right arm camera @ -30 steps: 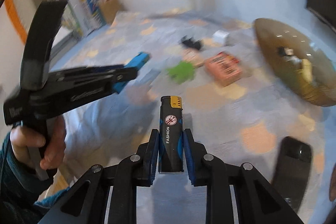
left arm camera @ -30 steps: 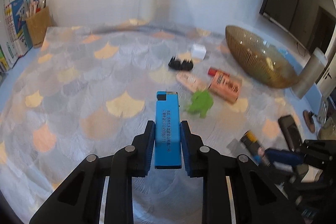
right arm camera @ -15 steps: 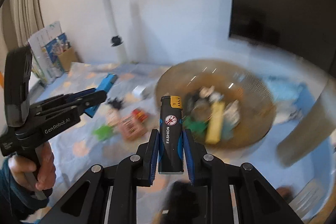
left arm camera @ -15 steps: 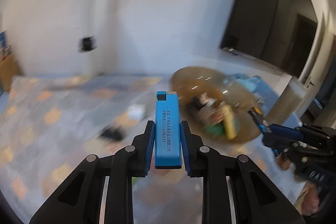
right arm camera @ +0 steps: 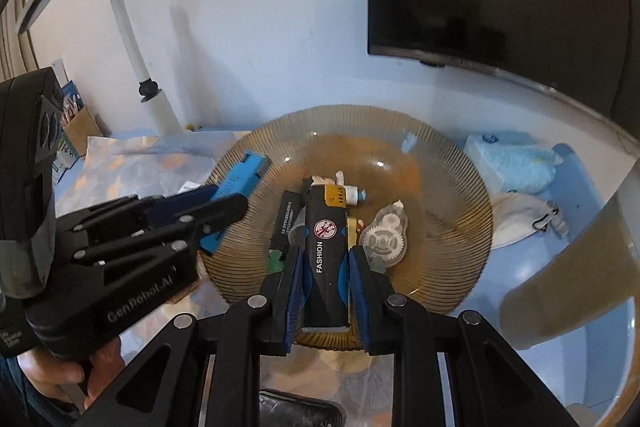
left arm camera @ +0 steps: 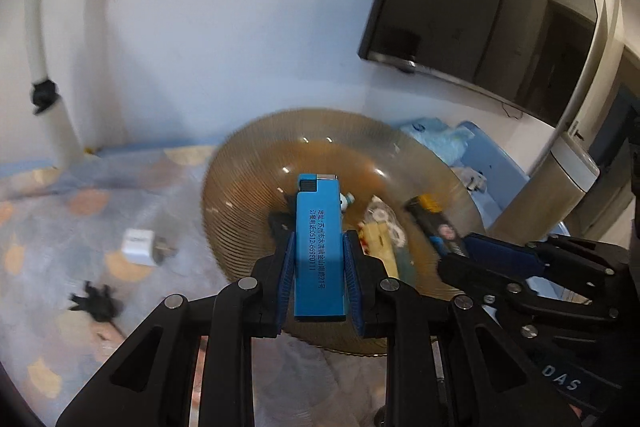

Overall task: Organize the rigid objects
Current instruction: 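Carry both lighters to the amber bowl and release them, then grasp the green jelly toy with the left tool while the right tool grasps the pink card box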

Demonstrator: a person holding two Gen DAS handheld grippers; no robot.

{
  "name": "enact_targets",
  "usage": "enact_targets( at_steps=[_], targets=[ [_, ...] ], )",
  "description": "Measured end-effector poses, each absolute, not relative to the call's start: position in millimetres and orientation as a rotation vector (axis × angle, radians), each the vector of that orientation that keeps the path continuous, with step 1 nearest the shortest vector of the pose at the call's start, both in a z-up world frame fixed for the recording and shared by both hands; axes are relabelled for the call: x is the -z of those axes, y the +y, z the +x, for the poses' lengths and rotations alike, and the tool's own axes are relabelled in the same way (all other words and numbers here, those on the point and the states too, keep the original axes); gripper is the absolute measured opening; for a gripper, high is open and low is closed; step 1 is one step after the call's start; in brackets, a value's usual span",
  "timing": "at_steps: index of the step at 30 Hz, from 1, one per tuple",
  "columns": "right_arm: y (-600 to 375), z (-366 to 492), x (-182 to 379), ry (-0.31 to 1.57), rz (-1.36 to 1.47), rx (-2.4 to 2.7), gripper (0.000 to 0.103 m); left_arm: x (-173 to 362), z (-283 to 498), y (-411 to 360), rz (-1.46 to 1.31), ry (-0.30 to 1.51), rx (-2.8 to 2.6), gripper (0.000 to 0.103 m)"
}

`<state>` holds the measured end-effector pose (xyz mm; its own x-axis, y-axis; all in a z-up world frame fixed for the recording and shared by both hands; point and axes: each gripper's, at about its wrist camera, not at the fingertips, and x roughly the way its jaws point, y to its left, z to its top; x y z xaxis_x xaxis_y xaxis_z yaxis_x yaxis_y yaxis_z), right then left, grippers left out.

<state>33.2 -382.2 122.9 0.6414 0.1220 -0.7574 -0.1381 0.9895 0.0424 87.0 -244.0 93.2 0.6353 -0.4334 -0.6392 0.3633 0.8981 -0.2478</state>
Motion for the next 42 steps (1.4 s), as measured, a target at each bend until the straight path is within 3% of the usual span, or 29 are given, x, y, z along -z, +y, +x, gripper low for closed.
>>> enact_targets(
  at_steps=[1,2,4,5,6,10,14,19,21,29,35,42],
  targets=[
    [-383,35,-121,0.859,-0.018,-0.139,0.022,-92,87,-245,-0.107,0.76,0.48,0.025],
    [-385,37,-119,0.863,-0.009,-0.13,0.022,-94,86,-245,-0.109,0.751,0.493,0.037],
    [-390,38,-120,0.871,0.017,-0.11,0.024,-101,82,-240,-0.11,0.721,0.493,0.051],
    [-393,37,-122,0.869,0.03,-0.098,0.024,-106,79,-234,-0.114,0.706,0.487,0.066],
    [-395,34,-126,0.864,0.039,-0.09,0.025,-114,74,-223,-0.128,0.68,0.477,0.072],
    [-384,15,-145,0.833,0.051,-0.119,0.025,-134,54,-181,-0.154,0.622,0.433,0.072],
    [-349,-8,-161,0.801,0.078,-0.191,0.043,-137,20,-119,-0.167,0.604,0.34,0.072],
    [-292,-37,-152,0.779,0.069,-0.267,0.045,-111,-16,-55,-0.179,0.632,0.217,0.072],
    [-269,-46,-132,0.803,0.064,-0.278,0.053,-96,-23,-39,-0.177,0.655,0.184,0.072],
    [-227,-48,-47,0.901,0.049,-0.254,0.053,-34,-33,-17,-0.173,0.747,0.144,0.072],
    [-211,-55,-27,0.891,-0.107,-0.204,0.053,-24,-33,-26,-0.148,0.773,0.182,0.077],
    [-218,-49,-23,0.908,-0.073,-0.217,0.055,-22,-35,-31,-0.118,0.776,0.189,0.077]
  ],
)
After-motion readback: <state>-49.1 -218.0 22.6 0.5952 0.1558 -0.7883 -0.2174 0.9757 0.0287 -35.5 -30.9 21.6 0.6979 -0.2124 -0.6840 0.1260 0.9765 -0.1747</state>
